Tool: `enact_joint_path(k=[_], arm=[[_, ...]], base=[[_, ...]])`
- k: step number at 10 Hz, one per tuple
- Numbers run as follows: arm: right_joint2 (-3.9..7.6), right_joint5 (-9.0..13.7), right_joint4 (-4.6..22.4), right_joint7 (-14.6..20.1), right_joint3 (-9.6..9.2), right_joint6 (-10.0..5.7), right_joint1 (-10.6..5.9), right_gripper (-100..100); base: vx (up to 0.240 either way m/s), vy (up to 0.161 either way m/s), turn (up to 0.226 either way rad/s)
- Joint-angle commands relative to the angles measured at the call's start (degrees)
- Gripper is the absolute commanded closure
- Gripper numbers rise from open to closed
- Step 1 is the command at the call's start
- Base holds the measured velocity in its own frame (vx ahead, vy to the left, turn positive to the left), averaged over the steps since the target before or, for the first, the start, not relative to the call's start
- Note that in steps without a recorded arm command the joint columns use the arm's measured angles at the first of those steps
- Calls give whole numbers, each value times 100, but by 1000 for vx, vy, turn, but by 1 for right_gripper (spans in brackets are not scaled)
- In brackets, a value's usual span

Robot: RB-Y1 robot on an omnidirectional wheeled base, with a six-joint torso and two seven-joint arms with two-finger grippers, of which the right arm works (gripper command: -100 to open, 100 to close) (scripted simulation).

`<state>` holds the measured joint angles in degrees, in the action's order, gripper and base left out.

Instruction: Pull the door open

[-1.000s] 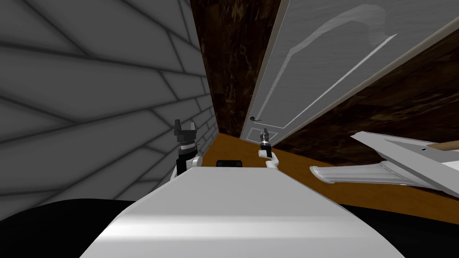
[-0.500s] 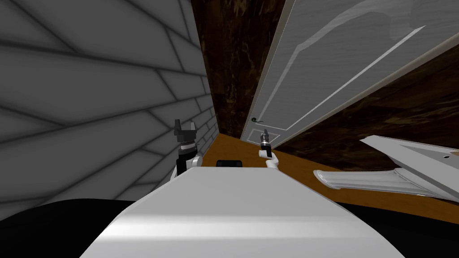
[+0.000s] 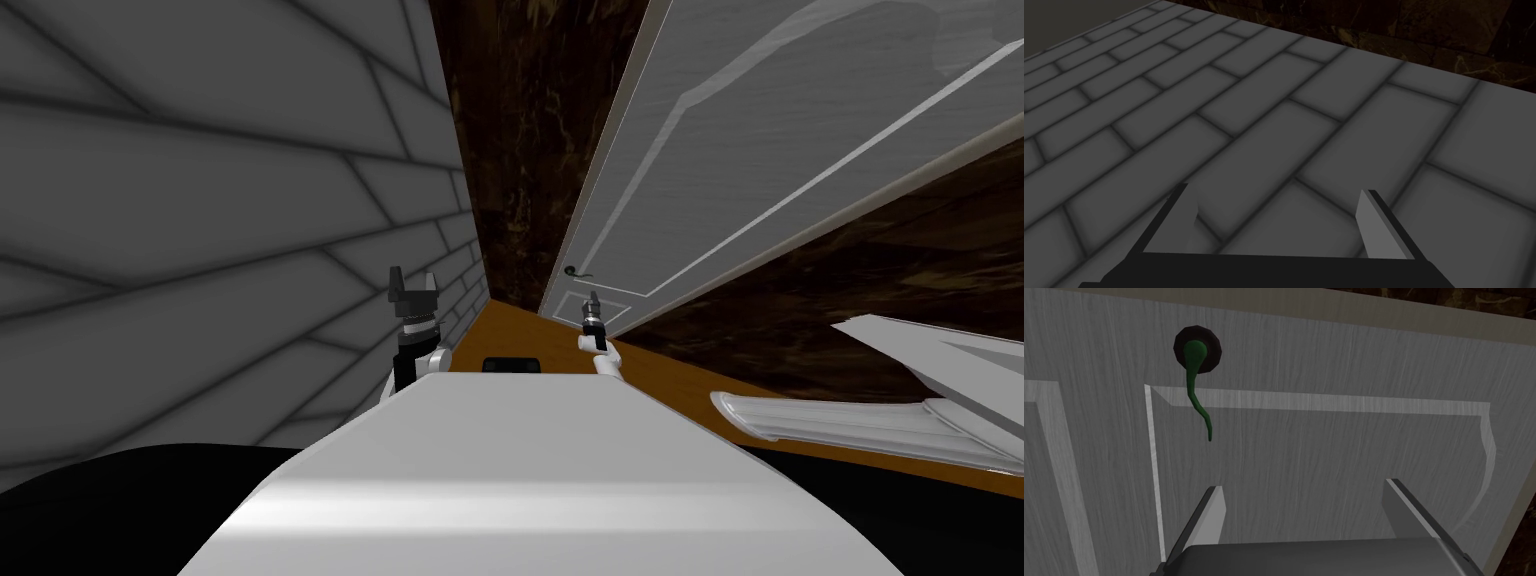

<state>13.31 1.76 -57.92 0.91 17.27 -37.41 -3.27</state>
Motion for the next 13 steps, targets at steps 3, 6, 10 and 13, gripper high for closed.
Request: enact_joint_path(k=[3,6,10,13], arm=[[63,44,534,-7,97,-78,-210,-100],[109,75,884,-7,163,-125,-347,-100],[195,133,1525,-8,289,-215,-606,-100],[253,173,1960,-9,374,-276,-782,-100]], base=[[69,-9,30],[56,-14,30],[95,-17,44],[91,-12,36]])
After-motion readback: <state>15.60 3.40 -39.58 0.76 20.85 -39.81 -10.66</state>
